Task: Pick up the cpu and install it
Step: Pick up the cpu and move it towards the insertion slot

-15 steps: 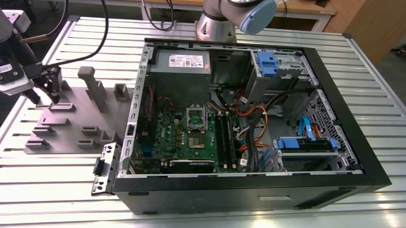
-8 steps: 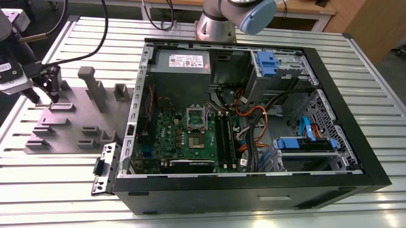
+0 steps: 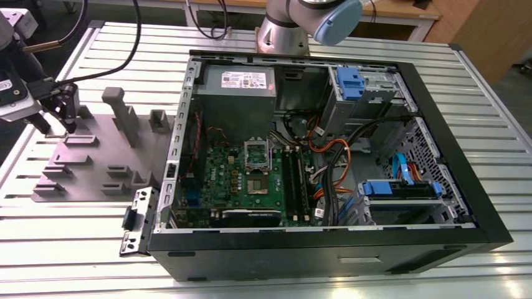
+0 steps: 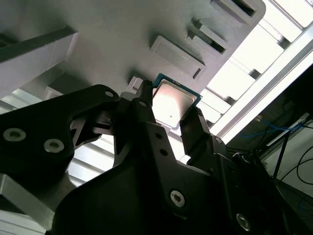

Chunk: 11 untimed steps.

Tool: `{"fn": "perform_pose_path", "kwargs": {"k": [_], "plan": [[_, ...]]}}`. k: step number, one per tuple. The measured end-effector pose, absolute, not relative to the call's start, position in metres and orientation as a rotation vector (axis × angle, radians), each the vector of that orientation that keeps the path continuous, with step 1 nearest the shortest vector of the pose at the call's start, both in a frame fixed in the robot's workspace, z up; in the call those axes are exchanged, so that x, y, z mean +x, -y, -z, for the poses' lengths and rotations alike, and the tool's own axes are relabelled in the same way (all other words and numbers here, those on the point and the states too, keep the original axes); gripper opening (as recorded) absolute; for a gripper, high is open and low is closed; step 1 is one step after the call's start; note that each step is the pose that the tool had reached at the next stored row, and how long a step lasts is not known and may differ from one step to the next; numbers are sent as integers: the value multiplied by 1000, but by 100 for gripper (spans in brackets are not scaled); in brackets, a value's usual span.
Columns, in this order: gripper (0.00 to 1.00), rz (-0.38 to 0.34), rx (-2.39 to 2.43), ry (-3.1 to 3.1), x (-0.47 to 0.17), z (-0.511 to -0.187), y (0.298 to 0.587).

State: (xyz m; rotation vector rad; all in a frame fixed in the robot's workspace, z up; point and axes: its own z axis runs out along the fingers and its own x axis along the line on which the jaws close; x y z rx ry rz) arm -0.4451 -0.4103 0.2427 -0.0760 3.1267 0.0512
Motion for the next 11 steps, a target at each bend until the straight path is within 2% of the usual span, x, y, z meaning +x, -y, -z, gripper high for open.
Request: {"fn": "perform_pose_path", "kwargs": {"k": [11], "plan": [[47,-51,-76,-3126,-445,-248,410]]}}
